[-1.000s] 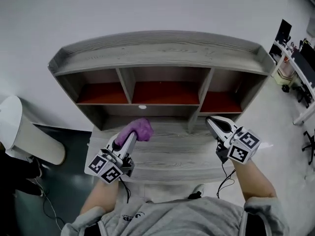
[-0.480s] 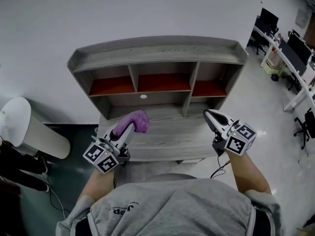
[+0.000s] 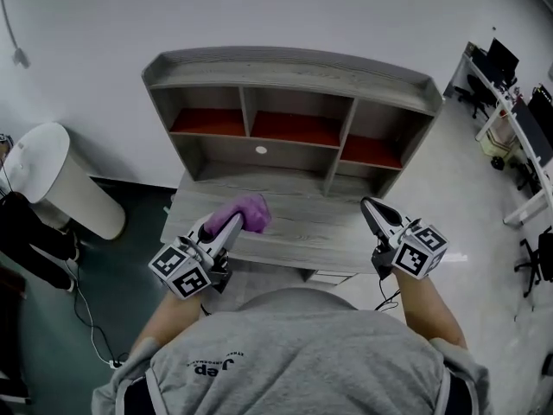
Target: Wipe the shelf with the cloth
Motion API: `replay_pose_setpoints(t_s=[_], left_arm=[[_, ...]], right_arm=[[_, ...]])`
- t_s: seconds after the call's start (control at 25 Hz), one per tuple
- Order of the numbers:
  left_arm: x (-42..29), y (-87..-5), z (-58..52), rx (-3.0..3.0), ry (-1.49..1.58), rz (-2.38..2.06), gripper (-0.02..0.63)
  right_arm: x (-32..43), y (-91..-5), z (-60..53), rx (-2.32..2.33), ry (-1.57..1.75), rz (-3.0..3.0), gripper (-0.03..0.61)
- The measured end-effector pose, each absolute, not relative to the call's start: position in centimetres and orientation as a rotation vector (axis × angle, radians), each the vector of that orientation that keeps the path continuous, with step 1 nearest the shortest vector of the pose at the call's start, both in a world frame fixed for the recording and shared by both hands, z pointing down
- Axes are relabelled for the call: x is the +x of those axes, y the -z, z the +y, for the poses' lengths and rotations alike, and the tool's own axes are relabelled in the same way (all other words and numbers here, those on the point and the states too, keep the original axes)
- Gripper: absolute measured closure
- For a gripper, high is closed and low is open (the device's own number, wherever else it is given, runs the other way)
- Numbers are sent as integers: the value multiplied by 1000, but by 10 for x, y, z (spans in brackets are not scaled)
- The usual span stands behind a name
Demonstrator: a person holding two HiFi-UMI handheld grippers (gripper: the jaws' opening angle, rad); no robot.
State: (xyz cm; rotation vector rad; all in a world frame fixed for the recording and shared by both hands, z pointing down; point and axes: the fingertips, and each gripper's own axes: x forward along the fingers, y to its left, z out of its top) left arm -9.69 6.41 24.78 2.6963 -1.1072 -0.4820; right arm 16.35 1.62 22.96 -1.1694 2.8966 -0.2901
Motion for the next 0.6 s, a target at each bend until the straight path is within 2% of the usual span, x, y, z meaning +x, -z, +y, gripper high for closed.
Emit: replay_pose_setpoints(t_s=[0.6], left_arm=[[-133,-263,55,2758,388,-992,549]], right_arm=[[106,-252,20,-1281,209,2900,568]])
